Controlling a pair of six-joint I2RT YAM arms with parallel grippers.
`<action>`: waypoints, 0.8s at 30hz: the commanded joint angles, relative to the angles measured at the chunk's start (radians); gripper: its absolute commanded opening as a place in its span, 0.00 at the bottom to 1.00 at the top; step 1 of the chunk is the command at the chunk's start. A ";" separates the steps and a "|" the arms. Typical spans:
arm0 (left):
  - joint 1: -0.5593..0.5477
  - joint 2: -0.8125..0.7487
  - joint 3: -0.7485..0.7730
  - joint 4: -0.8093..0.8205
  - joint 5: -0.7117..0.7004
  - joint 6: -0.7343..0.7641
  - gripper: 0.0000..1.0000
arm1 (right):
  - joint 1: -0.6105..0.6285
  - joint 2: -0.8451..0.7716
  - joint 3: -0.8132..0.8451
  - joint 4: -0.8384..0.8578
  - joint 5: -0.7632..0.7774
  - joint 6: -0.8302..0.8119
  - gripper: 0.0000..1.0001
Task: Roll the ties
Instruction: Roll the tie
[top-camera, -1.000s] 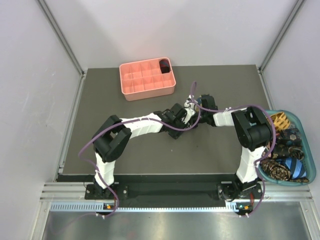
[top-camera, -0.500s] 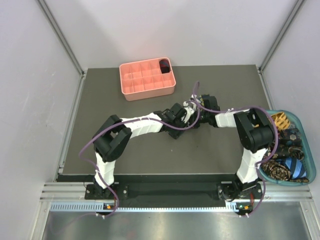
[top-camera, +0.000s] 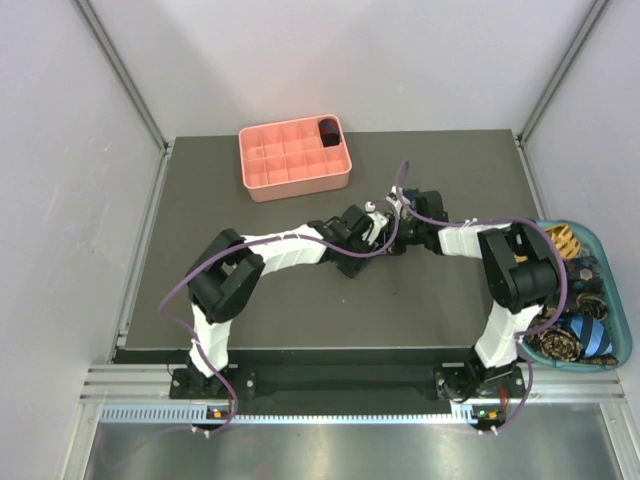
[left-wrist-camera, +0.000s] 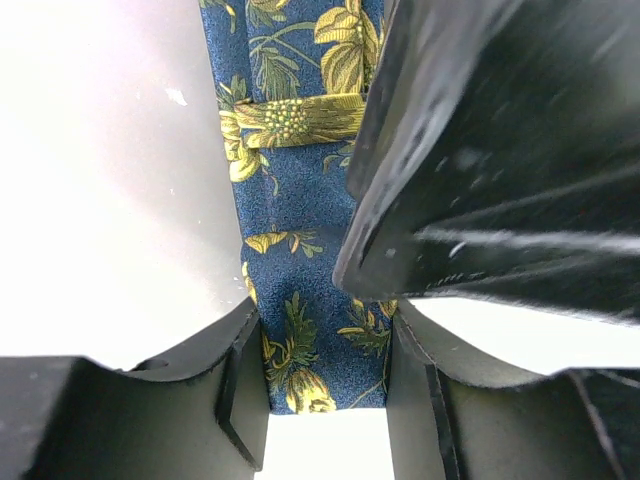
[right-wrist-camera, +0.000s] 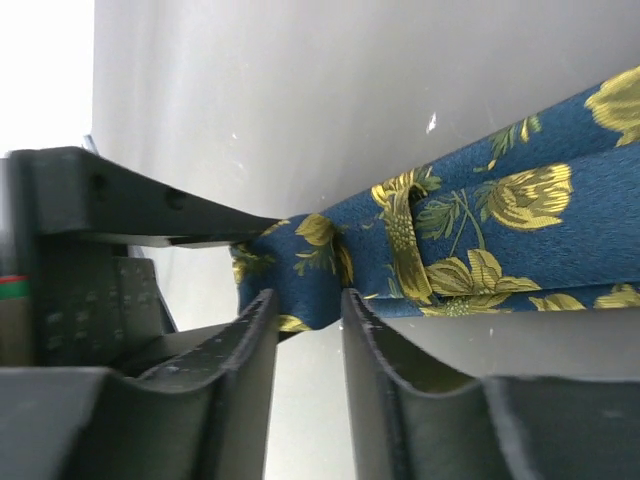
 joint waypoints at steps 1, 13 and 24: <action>0.007 0.094 -0.029 -0.122 0.012 -0.017 0.29 | -0.019 -0.062 0.001 0.010 -0.015 -0.006 0.30; 0.008 0.131 0.070 -0.250 0.041 -0.011 0.27 | -0.100 -0.217 -0.121 0.024 0.118 0.028 0.30; 0.004 0.186 0.188 -0.407 0.024 -0.032 0.27 | -0.078 -0.537 -0.347 0.002 0.384 -0.009 0.30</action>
